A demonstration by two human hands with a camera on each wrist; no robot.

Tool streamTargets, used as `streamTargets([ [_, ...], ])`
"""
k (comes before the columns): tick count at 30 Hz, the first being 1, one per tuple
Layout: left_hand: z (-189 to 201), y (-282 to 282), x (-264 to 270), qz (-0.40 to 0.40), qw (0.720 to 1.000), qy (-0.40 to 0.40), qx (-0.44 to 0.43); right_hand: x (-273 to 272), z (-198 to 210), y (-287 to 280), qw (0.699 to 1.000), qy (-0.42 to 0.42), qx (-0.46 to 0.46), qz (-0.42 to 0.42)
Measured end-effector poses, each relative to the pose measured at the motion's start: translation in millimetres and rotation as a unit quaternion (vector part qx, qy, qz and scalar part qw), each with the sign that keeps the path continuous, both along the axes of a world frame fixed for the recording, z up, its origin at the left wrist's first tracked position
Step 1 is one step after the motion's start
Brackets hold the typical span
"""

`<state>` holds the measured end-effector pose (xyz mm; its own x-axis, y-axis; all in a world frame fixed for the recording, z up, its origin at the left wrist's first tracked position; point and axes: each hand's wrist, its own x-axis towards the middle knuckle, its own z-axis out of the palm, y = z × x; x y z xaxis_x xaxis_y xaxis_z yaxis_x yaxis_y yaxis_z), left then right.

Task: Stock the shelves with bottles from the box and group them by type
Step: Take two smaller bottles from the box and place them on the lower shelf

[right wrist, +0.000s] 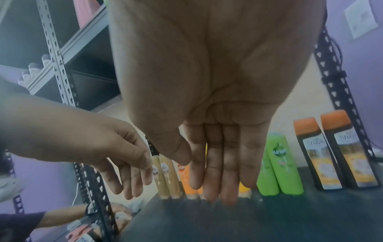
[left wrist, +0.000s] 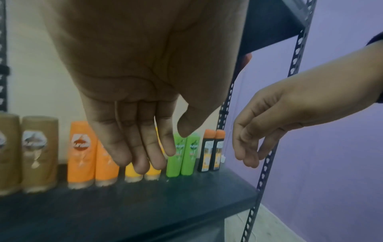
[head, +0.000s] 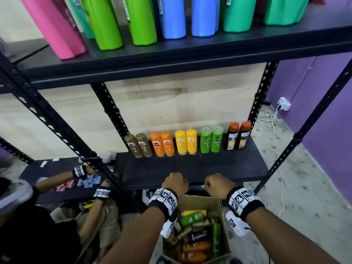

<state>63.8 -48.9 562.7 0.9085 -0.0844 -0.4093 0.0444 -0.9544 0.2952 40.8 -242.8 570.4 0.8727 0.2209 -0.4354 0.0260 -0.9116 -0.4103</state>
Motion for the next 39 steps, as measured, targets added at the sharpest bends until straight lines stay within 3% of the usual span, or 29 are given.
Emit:
streamTargets([
  [6, -38.3, -2.4, -29.3, 0.028, 0.996, 0.079, 0.017, -16.3, -35.7, -13.6, 0.998, 0.066, -0.005, 0.01],
  [13, -61.3, -2.4, -43.1, 0.073, 0.99, 0.112, 0.031, -17.6, -69.3, -23.6, 0.993, 0.105, -0.014, 0.052],
  [19, -97.1, 31.1, -30.7, 0.074, 0.989, 0.121, 0.03, -4.4, -106.5, 13.7, 0.983, 0.166, -0.034, 0.07],
  [23, -137.3, 62.7, -16.9, 0.093, 0.981, 0.169, 0.019, 6.2, -139.8, 53.5, 0.977, 0.199, -0.053, 0.057],
  [28, -211.0, 88.7, 0.6, 0.099, 0.967, 0.233, -0.01, 17.5, -215.7, 99.7, 0.969, 0.235, -0.046, 0.065],
  [32, -277.1, 88.1, 11.1, 0.147, 0.959, 0.239, -0.046, 28.8, -296.0, 109.1, 0.963, 0.268, -0.029, 0.022],
  [39, -453.5, 69.6, 27.5, 0.237, 0.94, 0.241, -0.051, 57.6, -479.9, 88.9, 0.971, 0.236, -0.027, 0.006],
])
